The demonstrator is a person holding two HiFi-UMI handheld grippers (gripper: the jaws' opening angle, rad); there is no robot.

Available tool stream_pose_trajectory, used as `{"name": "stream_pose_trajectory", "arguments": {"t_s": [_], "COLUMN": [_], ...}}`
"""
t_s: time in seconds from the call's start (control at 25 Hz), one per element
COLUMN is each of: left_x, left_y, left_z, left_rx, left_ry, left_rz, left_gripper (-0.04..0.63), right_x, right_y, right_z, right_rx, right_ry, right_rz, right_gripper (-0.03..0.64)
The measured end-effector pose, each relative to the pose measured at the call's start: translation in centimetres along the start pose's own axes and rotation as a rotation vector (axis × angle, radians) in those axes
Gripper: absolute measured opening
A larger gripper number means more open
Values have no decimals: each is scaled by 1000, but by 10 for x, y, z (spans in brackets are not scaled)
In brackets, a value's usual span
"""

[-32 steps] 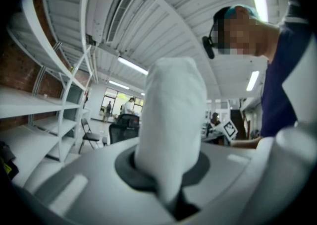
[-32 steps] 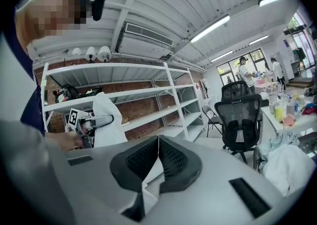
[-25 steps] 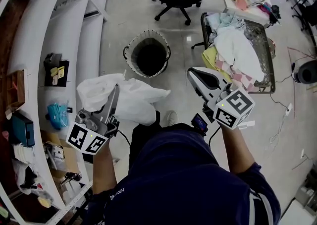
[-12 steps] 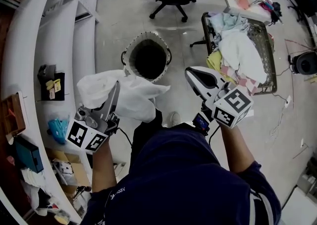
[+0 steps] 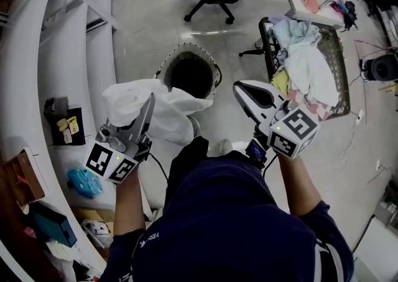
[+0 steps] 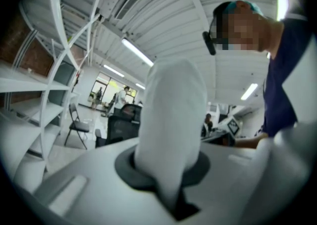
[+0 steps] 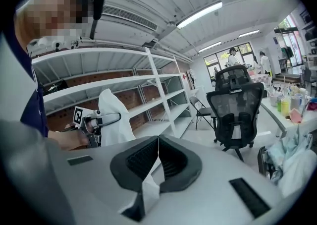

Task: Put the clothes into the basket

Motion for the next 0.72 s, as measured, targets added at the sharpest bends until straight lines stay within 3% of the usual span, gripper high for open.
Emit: {"name": "stream_pose_trajectory", "arguments": {"t_s": [0.4,0.72], "left_x": [-20,-66], "left_y": [50,108], "left_z": [80,121], "left_rx": [-65,-40], "left_ry": [12,-10], "left_rz": [90,145], "left_gripper": [40,41], "right_x": [7,-5], "right_y": [54,70], "right_z": [-6,-25], "right_rx": [-61,-61], "right_ry": [51,88], "right_rz": [40,114], "right_gripper": [9,9]}}
Point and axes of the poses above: the fingertips, and each gripper's own axes: y forward along the fingers, z to its left, x out of its top, the point moved 7 cm from there along -y, backward along the fingers, and after that the axes turned 13 degrees about z, right-handed, at the moved point
